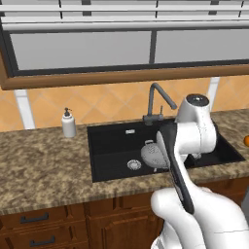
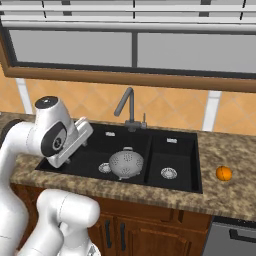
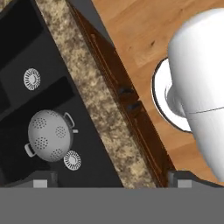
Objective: Put the colander in the sink, put the orange in the colander, and turn on the sink faucet and pour water over the colander.
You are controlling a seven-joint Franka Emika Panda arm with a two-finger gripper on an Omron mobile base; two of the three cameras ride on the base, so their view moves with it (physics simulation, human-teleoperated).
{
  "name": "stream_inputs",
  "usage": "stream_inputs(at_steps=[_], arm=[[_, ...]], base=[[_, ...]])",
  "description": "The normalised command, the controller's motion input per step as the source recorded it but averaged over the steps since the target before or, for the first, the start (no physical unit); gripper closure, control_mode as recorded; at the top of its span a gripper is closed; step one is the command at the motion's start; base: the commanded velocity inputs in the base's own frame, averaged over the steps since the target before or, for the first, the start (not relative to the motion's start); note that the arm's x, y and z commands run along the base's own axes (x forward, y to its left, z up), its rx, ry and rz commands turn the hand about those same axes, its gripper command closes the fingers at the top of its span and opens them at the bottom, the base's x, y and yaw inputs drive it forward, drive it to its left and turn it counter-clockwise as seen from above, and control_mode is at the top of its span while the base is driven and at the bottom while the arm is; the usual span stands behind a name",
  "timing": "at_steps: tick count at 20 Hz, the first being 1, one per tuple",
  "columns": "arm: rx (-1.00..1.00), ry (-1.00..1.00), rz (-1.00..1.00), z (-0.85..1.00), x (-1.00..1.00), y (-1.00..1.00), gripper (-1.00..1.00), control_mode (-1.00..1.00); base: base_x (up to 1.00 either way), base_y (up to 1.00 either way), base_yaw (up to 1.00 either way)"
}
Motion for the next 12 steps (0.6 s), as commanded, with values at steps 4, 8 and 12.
stream_inputs(at_steps=[4, 8, 12], arm=[[-0.03, 0.17, 0.06, 0.55, -0.64, -0.81, -1.0, -1.0], [-0.07, 0.08, 0.08, 0.34, -0.28, -0.91, -1.0, -1.0], [-0.14, 0.0, 0.13, 0.08, -0.01, -0.97, -1.0, -1.0]], base=[[0.0, 0.0, 0.0], [0.0, 0.0, 0.0], [0.0, 0.0, 0.0]])
